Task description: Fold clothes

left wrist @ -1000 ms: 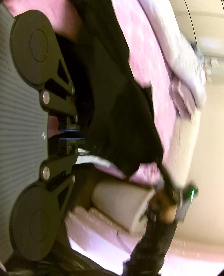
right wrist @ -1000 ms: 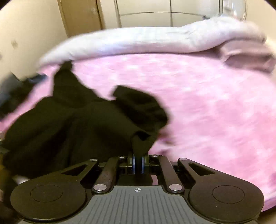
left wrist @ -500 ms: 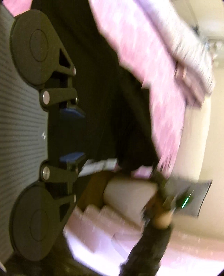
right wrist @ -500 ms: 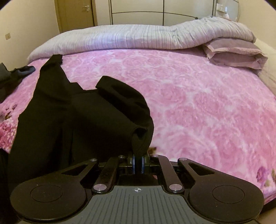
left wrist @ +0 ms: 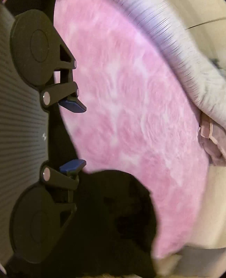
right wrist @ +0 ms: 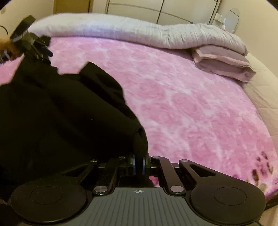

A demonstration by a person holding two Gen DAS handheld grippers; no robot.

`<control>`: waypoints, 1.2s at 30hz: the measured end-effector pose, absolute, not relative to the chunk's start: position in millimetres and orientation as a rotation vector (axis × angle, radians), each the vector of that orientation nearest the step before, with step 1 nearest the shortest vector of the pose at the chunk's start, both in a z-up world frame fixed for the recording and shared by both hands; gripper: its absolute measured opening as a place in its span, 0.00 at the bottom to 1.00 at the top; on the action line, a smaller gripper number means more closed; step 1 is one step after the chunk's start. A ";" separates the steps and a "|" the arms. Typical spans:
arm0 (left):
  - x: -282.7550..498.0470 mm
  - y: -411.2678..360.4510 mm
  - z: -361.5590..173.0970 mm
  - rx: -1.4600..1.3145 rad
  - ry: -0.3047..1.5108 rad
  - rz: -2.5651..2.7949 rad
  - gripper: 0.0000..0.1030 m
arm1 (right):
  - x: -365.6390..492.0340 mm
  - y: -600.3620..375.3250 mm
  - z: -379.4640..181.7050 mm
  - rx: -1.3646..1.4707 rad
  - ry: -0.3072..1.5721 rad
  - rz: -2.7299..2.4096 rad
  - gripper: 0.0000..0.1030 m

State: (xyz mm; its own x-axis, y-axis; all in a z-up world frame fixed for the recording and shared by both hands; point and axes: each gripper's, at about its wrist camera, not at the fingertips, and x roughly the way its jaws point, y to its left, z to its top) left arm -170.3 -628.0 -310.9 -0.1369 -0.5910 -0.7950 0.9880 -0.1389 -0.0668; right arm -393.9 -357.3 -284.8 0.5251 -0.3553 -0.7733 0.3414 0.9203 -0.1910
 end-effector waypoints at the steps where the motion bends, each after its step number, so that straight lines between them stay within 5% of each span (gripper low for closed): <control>1: -166.7 -637.1 -317.0 0.697 0.806 -1.639 0.54 | -390.6 -364.4 -290.8 -0.010 0.943 -0.417 0.05; 7: -187.6 -683.1 -351.2 0.765 0.985 -1.773 0.47 | -373.7 -391.2 -320.5 0.020 0.973 -0.427 0.05; 9: -199.5 -687.8 -358.3 0.830 0.987 -1.807 0.16 | -372.7 -392.9 -319.6 0.013 0.971 -0.427 0.05; 12: -213.3 -669.9 -342.4 0.841 0.846 -1.801 0.01 | -372.1 -387.1 -309.3 -0.025 0.955 -0.431 0.05; 29: -97.1 -386.2 -45.1 0.676 0.047 -0.912 0.01 | -303.0 -298.7 -150.8 -0.500 0.575 -0.338 0.05; 34: -50.1 -447.5 -55.1 0.751 0.009 -0.817 0.02 | -207.6 -359.1 -162.4 -0.574 0.643 -0.375 0.05; 36: -30.0 -484.9 -81.4 0.792 0.031 -0.796 0.15 | -160.2 -390.5 -179.4 -0.592 0.699 -0.387 0.05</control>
State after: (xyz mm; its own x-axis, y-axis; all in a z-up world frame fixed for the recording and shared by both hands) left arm -30.0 -484.9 -81.4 0.7148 -0.6279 -0.3080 0.6497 0.4332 0.6247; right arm -160.2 -390.5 -179.4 0.7063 -0.5169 -0.4837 0.1361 0.7697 -0.6237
